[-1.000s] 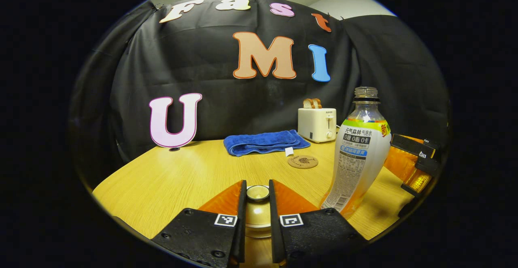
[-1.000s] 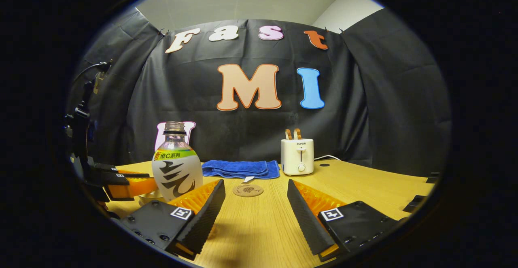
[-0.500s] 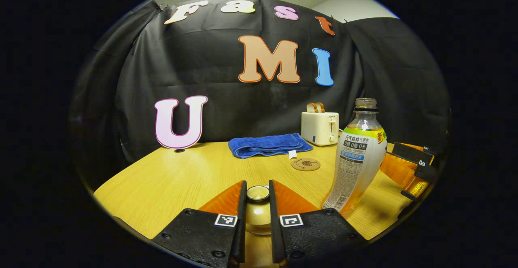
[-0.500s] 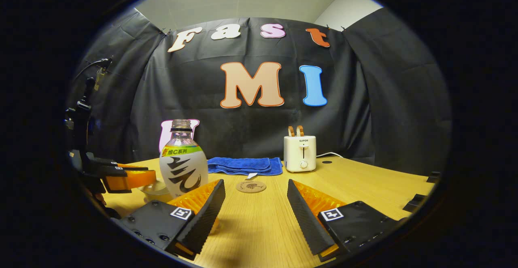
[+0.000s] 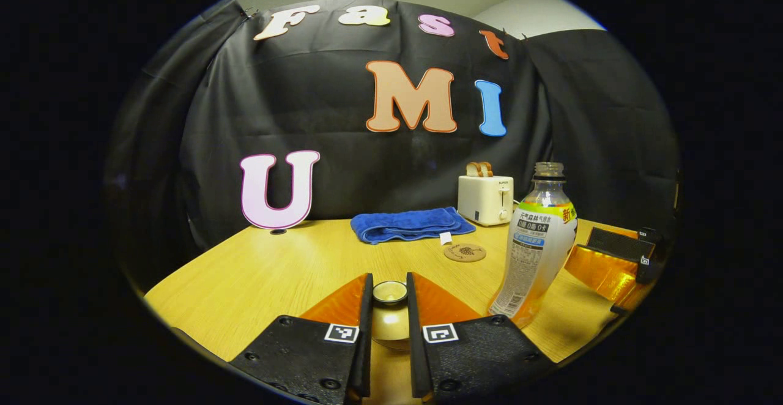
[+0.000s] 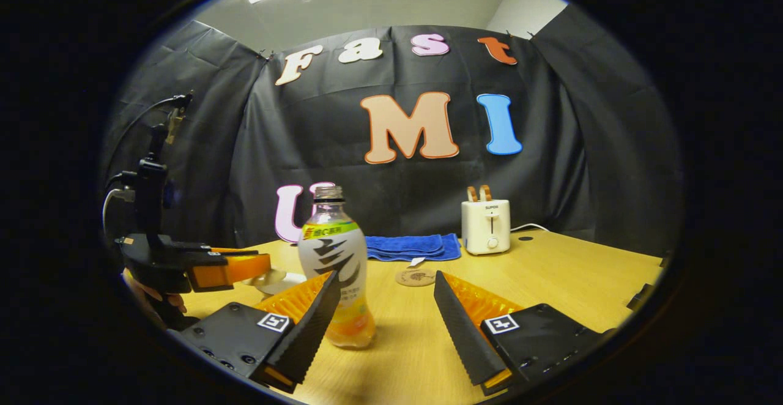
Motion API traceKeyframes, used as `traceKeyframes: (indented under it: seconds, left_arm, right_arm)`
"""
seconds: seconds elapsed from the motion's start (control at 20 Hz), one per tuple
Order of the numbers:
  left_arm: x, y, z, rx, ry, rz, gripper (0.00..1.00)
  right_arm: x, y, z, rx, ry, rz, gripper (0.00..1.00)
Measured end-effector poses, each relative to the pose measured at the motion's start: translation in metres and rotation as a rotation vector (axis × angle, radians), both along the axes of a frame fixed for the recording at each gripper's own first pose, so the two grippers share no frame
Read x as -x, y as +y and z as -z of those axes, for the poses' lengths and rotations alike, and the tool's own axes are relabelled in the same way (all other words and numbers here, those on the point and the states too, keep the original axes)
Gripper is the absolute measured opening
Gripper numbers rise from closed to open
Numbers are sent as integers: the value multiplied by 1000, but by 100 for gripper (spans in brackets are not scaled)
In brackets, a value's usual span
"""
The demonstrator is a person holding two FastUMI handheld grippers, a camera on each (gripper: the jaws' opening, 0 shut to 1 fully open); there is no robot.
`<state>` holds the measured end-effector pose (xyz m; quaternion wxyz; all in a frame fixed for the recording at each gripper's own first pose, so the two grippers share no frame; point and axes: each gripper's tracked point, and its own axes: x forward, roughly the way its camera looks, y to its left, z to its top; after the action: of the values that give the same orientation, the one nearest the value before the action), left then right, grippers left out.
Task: Open the teacup lid with one hand, grasp the water bottle and pour water into the teacup with the other hand; after pouring, place the water bottle on the coaster and then close the teacup lid.
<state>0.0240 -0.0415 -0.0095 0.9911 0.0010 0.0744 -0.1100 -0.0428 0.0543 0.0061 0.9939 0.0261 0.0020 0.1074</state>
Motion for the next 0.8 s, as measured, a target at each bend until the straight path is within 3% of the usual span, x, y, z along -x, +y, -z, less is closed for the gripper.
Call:
traceKeyframes:
  seconds: [0.45, 0.5, 0.7, 0.8]
  left_arm:
    - [7, 11, 1, -14, 2, -3, 23]
    - [7, 13, 1, -18, 3, -5, 23]
    - [9, 17, 3, -17, 4, -10, 23]
    - [9, 20, 5, -18, 10, -12, 23]
  right_arm:
    - [-8, 36, 19, -7, 89, -82, 94]
    - [-10, 41, 22, -17, 108, -92, 99]
    - [-19, 48, 29, -35, 157, -100, 100]
    - [-21, 51, 33, -52, 185, -111, 95]
